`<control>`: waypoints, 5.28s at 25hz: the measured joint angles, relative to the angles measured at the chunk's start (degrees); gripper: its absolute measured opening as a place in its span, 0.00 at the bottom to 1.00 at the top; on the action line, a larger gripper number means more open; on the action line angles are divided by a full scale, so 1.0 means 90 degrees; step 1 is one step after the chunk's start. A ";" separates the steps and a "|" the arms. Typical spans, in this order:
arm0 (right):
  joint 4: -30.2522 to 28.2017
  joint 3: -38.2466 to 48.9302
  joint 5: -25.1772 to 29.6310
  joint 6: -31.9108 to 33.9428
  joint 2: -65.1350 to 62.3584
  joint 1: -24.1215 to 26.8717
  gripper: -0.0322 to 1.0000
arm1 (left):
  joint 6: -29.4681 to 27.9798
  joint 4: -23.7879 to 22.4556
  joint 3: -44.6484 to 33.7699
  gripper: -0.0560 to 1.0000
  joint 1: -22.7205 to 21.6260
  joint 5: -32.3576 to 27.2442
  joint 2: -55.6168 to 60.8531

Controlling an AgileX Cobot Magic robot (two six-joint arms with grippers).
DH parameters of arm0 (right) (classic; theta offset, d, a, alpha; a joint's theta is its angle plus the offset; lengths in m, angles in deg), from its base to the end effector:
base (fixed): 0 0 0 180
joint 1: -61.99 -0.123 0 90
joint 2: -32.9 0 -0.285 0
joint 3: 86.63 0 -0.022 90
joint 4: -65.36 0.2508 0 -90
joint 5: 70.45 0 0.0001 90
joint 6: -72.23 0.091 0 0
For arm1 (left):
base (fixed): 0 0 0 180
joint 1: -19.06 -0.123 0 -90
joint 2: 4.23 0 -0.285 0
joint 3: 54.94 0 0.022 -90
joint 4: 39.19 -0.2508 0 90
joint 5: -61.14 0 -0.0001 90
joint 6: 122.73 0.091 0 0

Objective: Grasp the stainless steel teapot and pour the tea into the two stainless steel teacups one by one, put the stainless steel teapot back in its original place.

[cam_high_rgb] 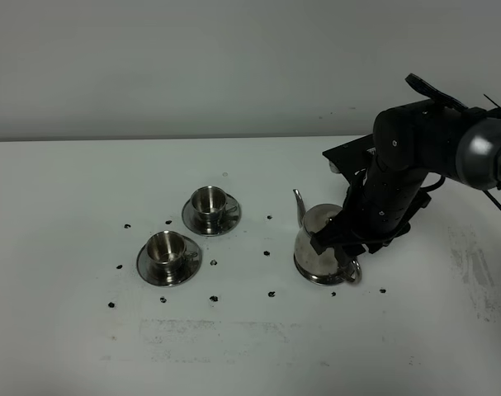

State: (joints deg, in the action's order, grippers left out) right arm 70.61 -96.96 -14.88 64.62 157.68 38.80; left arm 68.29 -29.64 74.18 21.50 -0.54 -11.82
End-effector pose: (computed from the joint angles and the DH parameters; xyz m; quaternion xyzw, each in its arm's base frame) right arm 0.3795 0.1700 0.1840 -0.2426 0.9654 0.0513 0.0807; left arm -0.0027 -0.0132 0.2657 0.1035 0.8574 -0.0458 0.5020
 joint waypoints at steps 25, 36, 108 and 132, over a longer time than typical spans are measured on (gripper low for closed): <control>0.0000 0.0000 -0.0111 -0.0400 0.0159 0.0000 0.23 | 0.0000 0.0000 0.0000 0.35 0.0000 0.0000 0.0000; -0.0013 0.0000 -0.0018 -0.0443 0.0066 0.0000 0.23 | 0.0000 0.0000 0.0000 0.35 0.0000 0.0000 0.0000; -0.3223 -0.1899 -0.1067 -0.2139 0.1181 -0.1135 0.23 | 0.0000 0.0000 0.0000 0.35 0.0000 0.0000 0.0000; -0.3922 -0.1899 -0.1526 -0.3038 0.1181 -0.1204 0.23 | 0.0000 0.0000 0.0000 0.35 0.0000 0.0000 0.0000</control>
State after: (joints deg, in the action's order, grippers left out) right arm 35.31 -114.05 -28.62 37.27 168.30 27.96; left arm 68.29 -29.64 74.18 21.50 -0.54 -11.82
